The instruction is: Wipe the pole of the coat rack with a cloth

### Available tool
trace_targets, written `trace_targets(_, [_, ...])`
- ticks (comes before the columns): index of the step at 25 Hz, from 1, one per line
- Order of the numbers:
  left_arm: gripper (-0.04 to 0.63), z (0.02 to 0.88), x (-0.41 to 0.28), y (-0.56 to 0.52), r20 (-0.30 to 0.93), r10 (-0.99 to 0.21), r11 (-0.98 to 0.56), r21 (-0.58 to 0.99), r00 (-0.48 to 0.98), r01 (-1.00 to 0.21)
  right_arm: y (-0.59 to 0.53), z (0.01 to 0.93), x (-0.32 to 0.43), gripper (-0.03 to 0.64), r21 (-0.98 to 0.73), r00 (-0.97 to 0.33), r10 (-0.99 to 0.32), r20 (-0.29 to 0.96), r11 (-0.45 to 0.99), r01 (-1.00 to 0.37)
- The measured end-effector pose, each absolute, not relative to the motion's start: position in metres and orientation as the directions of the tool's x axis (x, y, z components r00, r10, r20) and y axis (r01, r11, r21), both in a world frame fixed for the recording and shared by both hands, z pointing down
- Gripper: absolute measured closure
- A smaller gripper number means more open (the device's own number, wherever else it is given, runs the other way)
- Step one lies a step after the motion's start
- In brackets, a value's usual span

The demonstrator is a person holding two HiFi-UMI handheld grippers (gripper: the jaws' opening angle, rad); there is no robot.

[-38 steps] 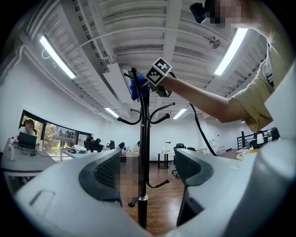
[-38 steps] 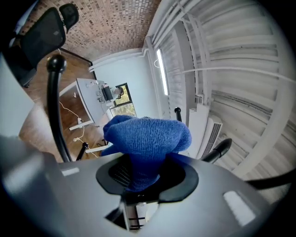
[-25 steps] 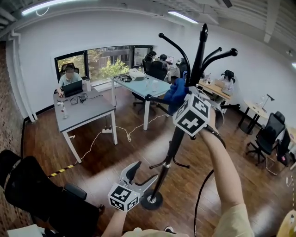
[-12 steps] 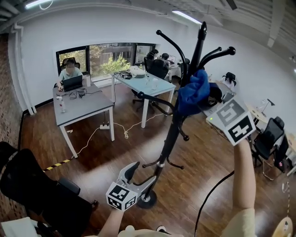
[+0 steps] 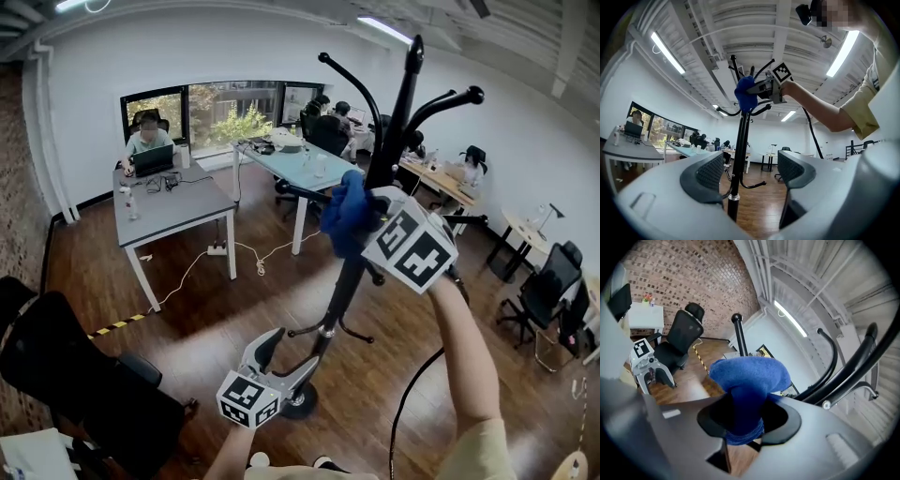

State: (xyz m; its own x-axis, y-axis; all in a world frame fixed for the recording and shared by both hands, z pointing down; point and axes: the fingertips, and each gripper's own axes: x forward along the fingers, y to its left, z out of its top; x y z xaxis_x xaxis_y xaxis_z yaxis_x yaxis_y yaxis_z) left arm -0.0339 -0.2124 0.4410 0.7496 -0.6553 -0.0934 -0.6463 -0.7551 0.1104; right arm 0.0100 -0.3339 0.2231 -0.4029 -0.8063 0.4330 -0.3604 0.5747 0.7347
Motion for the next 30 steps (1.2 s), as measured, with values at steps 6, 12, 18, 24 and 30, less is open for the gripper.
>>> trace_targets(6, [0.255,0.445,-0.053,-0.210,-0.085,-0.695,-0.718,0.113,0.713,-0.687,-0.312,0.193,-0.040,0.474,0.824,-0.541,-0.764,0.353,0.527,-0.206])
trace_targets(12, [0.255,0.444,-0.066,-0.206,-0.080,-0.723,-0.690,0.114,0.686,-0.714,-0.280,0.172,-0.100,0.476,0.896,-0.642,-0.710,0.291,0.437,-0.076])
trace_targets(18, [0.255,0.452,-0.062,-0.205,-0.056,-0.724,-0.689,0.122,0.688,-0.715,-0.270,0.167,-0.095,0.474,0.912,-0.703,-0.667,0.248,0.405,-0.062])
trace_targets(24, [0.255,0.454,-0.053,-0.207,-0.042,-0.713,-0.700,0.106,0.700,-0.706,-0.245,0.144,-0.020,0.474,0.812,-0.709,-0.705,-0.014,0.406,-0.419])
trace_targets(30, [0.255,0.456,-0.037,-0.212,-0.026,-0.699,-0.714,0.100,0.715,-0.693,-0.247,0.166,0.073,0.474,0.706,-0.466,-0.858,-0.216,0.192,-0.682])
